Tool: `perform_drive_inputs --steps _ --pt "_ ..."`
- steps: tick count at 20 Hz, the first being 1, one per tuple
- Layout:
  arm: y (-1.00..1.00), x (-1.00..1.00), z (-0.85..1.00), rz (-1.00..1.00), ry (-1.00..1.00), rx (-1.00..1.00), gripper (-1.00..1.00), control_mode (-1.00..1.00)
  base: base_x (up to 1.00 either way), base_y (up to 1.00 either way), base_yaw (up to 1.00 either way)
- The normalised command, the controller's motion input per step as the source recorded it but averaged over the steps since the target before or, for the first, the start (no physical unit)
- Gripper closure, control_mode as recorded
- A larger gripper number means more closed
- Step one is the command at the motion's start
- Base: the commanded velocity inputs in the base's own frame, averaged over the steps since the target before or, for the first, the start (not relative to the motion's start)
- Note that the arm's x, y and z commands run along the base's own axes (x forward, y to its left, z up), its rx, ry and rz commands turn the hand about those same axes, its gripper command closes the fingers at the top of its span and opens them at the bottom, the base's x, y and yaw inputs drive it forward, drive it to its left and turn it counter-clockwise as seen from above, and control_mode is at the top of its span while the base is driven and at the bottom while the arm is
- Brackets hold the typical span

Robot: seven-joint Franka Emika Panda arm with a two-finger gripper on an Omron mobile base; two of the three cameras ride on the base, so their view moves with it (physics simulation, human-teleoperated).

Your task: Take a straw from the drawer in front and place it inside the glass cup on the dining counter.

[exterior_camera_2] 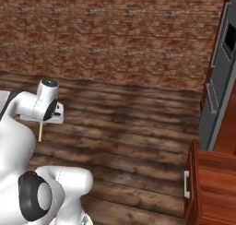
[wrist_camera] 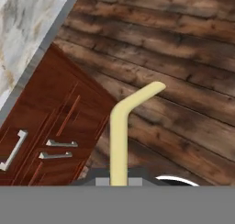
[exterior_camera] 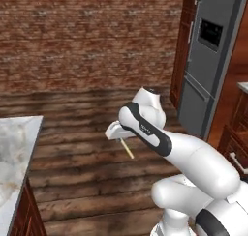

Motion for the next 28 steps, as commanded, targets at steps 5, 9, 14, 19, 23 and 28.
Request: perform_drive_inputs --steps 5,9,14,19,23,28 --pt "0.00 0.00 0.00 0.00 0.00 0.00 1.00 1.00 0.26 0.19 0.37" --pt "0.00 0.00 0.00 0.00 0.00 0.00 1.00 1.00 0.51 0.23 0.02" --pt "0.00 0.00 0.00 0.00 0.00 0.00 1.00 1.00 0.83 0.06 0.00" --pt "0.00 0.00 0.00 0.00 0.00 0.00 1.00 1.00 1.00 0.00 0.00" --pt "0.00 0.00 0.00 0.00 0.00 0.00 1.00 1.00 1.00 0.00 0.00" --pt "0.00 0.00 0.00 0.00 0.00 0.00 1.00 1.00 1.00 0.00 0.00"
